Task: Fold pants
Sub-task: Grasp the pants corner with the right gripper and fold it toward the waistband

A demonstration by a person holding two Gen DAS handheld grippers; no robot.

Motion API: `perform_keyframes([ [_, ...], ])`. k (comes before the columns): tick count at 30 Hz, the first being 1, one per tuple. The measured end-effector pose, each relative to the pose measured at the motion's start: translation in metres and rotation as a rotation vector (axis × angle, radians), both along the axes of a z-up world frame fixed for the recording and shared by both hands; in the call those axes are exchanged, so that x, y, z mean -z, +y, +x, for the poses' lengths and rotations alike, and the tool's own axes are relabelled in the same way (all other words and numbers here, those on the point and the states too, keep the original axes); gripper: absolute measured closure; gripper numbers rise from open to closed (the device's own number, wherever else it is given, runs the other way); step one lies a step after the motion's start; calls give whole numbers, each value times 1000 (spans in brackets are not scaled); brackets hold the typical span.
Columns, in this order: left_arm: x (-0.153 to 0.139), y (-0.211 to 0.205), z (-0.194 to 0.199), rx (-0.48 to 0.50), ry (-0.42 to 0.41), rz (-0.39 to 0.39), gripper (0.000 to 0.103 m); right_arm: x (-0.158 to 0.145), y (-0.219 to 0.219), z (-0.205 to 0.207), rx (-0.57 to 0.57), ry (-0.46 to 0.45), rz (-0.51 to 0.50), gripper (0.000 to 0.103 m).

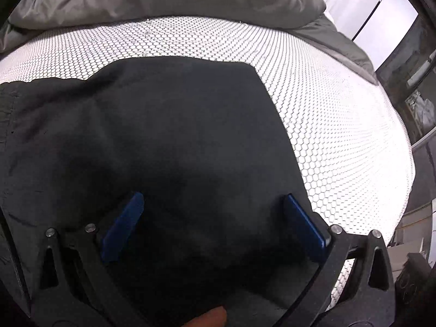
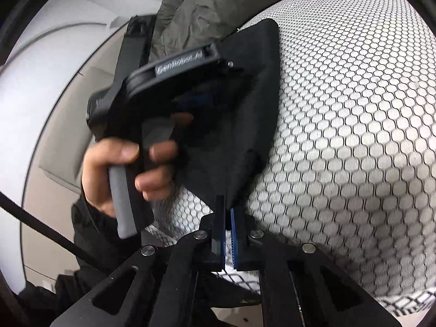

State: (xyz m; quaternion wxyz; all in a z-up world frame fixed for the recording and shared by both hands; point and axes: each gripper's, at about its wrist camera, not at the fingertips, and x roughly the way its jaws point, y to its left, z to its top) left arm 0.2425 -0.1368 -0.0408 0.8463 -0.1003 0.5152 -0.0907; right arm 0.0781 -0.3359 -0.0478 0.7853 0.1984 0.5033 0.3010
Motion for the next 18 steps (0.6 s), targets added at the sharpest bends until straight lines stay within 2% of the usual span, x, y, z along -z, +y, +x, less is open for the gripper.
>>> perform_keyframes([
  [2,-8,7,-6,7,-11,-54,1,-14,0,-2,13,-49,-54,85],
  [4,-19,21,-23,7,-53,-105,1,-30,-7,-1,55,-119,-87,44],
  [6,-29,36,-43,-15,-107,-116,1,-46,-14,7,87,-187,-79,32],
  [9,-30,55,-63,-61,-140,-85,1,-58,-20,39,130,-219,-70,24],
  [12,-27,59,-86,-41,-167,55,1,-44,-11,85,148,-173,-80,24],
  [14,-19,62,-89,-20,-168,138,1,-27,-6,113,146,-107,-49,24],
  [16,-8,64,-98,-4,-169,180,1,-12,3,132,130,-48,-13,33],
  [18,3,67,-103,24,-183,223,1,-5,12,142,102,-39,-25,38],
])
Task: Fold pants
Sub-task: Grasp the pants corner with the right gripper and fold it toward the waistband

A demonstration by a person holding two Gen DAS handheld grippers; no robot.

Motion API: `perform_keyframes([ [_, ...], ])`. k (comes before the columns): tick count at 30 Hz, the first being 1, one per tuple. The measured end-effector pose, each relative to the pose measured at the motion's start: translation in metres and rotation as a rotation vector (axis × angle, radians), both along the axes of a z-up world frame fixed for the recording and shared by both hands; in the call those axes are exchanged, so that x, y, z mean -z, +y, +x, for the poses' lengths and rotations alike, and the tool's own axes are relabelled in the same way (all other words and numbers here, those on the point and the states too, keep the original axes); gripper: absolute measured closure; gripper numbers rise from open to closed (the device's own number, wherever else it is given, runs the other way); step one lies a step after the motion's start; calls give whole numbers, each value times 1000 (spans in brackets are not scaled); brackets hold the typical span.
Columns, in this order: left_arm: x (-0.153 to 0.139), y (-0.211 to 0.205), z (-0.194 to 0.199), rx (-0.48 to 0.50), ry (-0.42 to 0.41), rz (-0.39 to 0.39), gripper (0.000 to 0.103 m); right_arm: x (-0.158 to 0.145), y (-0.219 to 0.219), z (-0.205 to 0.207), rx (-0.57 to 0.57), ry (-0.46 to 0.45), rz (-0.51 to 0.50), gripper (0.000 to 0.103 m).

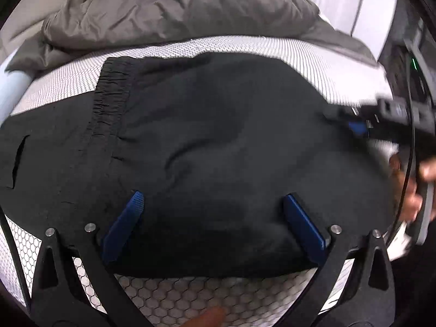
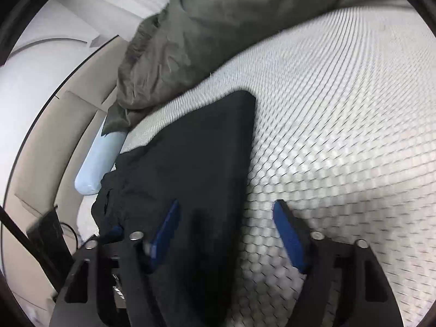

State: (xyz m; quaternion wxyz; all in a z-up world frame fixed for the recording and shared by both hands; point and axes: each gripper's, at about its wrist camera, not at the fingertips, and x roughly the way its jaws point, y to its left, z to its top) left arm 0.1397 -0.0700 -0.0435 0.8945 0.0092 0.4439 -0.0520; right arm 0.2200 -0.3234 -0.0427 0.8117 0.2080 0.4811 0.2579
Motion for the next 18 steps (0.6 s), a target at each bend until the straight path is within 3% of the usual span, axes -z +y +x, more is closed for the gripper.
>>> perform_keyframes([
  [3,6,2,3,16,-25,29,1,3,21,13,-43,-36,-44,65],
  [7,8,7,-5,14,-16,11,1,5,35,21,-47,-55,-100,85],
  [12,9,2,3,-6,-4,3,1,-11,38,11,-60,-148,-176,93],
  [18,8,-14,4,33,14,-36,1,-17,16,16,-32,-151,-183,94],
])
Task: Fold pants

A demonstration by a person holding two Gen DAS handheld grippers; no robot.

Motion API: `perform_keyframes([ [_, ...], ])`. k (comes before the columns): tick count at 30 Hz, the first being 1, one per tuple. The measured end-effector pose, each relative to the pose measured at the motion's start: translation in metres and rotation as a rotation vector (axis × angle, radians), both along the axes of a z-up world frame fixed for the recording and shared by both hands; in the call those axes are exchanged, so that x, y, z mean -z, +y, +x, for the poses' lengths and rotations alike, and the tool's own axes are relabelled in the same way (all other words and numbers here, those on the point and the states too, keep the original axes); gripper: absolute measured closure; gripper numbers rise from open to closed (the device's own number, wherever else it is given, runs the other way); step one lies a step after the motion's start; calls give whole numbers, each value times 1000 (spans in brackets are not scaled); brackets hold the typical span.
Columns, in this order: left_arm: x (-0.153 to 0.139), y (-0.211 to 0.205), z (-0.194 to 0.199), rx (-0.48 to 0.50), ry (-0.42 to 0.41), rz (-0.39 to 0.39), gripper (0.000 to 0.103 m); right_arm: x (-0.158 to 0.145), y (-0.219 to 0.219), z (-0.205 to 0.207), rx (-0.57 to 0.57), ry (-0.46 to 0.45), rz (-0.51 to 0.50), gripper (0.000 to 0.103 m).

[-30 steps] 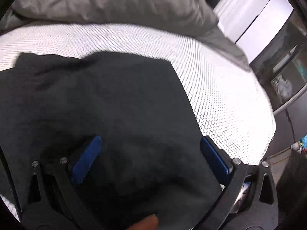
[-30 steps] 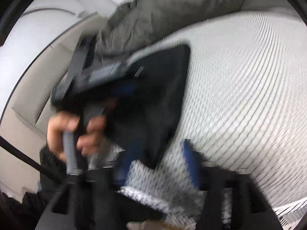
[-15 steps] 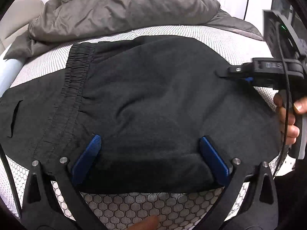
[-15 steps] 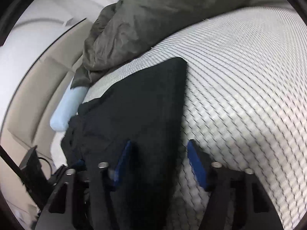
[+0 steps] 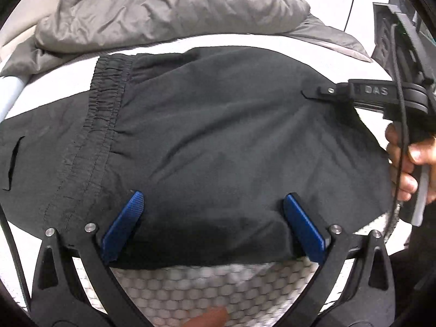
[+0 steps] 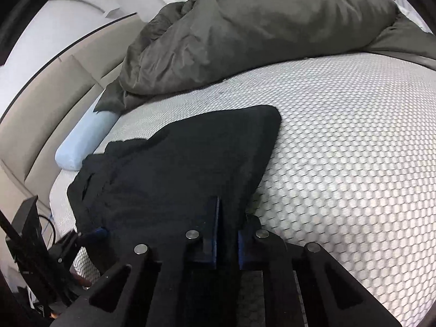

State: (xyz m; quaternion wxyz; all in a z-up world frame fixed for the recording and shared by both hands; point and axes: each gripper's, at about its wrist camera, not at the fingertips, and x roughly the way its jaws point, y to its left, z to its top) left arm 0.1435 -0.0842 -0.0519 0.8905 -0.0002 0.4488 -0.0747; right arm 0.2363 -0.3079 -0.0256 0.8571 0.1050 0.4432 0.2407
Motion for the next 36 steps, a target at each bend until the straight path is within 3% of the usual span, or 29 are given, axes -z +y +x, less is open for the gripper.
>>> perform_keyframes([
  [3,3,-8,1,16,5,24,1,4,-1,1,26,-1,-20,91],
  [5,2,-6,2,16,2,9,1,6,1,-1,41,-3,-56,81],
  [8,-8,9,-1,9,-16,-54,1,-1,-1,-7,79,-32,-97,60],
  [11,-25,36,-7,-42,-62,-99,1,-19,-11,-22,110,-95,-49,32],
  [12,-30,47,-7,-67,-76,-123,1,-24,-15,-28,121,-111,-26,16],
  [13,-34,56,-7,-92,-87,-135,1,-28,-19,-36,132,-128,1,12],
  [16,-44,88,-3,-188,-118,-158,1,-28,-18,-55,119,-138,25,12],
  [20,-41,118,5,-287,-99,-148,1,-20,-3,-64,56,-129,-40,12],
  [22,-29,122,10,-328,-53,-78,1,-13,-2,-65,41,-107,-68,12],
  [24,-9,121,18,-354,24,52,1,-3,-2,-63,38,-54,-118,12],
  [26,-1,121,20,-349,34,86,0,5,-5,-61,42,-22,-179,12],
  [29,-5,123,19,-342,17,69,0,7,-18,-64,50,-24,-258,12],
  [33,-28,129,19,-325,-50,-29,0,-3,-36,-70,85,-24,-196,12],
  [36,-46,134,49,-306,-76,-80,0,-12,-37,-76,80,-49,-143,12],
])
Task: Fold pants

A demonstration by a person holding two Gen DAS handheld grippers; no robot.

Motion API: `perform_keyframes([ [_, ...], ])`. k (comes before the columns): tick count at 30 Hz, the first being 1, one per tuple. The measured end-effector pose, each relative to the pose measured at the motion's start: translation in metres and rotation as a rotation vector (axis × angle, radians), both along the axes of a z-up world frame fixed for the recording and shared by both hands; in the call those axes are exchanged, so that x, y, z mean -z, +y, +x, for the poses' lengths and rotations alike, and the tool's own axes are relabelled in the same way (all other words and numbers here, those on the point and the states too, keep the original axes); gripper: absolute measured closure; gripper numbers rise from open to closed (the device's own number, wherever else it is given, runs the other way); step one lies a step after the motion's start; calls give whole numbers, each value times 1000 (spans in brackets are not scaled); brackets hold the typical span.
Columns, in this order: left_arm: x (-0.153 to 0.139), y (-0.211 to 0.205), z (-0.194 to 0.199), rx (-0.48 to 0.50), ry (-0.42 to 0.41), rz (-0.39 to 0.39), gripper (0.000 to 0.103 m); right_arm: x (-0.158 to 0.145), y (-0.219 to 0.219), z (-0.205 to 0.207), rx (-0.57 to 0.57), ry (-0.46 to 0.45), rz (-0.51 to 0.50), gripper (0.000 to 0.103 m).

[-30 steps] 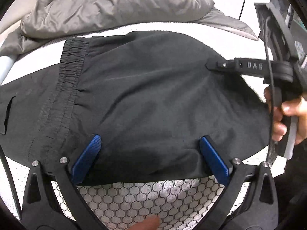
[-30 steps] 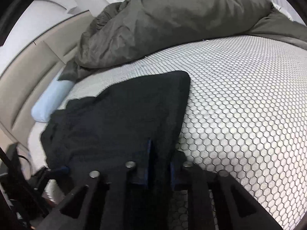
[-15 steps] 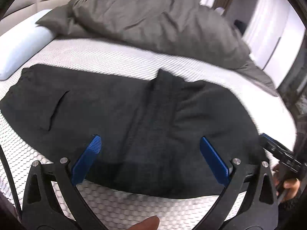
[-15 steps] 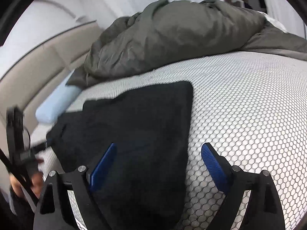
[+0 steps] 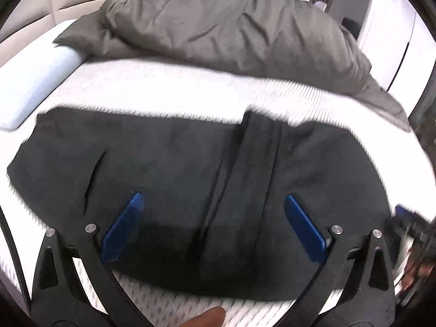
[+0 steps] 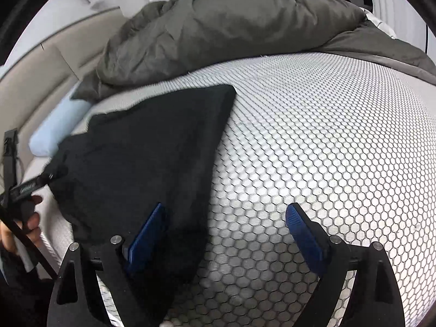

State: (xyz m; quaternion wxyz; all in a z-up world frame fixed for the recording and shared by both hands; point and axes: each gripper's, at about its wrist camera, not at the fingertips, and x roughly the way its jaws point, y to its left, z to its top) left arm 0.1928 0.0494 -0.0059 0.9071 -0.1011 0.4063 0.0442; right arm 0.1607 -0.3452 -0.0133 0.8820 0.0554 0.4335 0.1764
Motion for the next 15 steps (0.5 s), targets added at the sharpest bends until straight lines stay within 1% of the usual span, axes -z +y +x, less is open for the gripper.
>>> perform_keyframes([
  [2,-1,1,26,-5,23,-39,0,-3,4,-2,-15,-16,4,12],
  [4,4,5,60,-17,63,-74,4,-2,10,-3,-35,-17,5,12],
  [5,5,5,72,-9,75,-87,14,-1,12,-4,-44,-12,3,12],
  [6,10,5,84,-1,93,-102,27,1,15,-4,-55,-6,-2,12],
  [7,15,6,93,1,113,-112,34,4,17,-5,-64,3,-16,12],
  [8,19,5,98,7,123,-126,46,7,17,-5,-61,10,-30,12],
  [9,21,5,100,19,124,-137,64,10,15,-5,-48,25,-36,12],
  [10,21,5,102,42,112,-168,75,12,12,-3,-43,36,-30,12],
  [13,10,8,100,42,60,-208,84,14,4,-1,-25,43,-20,12],
  [14,5,11,98,41,37,-222,89,13,2,0,-21,41,-19,12],
  [15,3,13,96,27,31,-228,90,13,-1,-2,-18,40,-16,12],
])
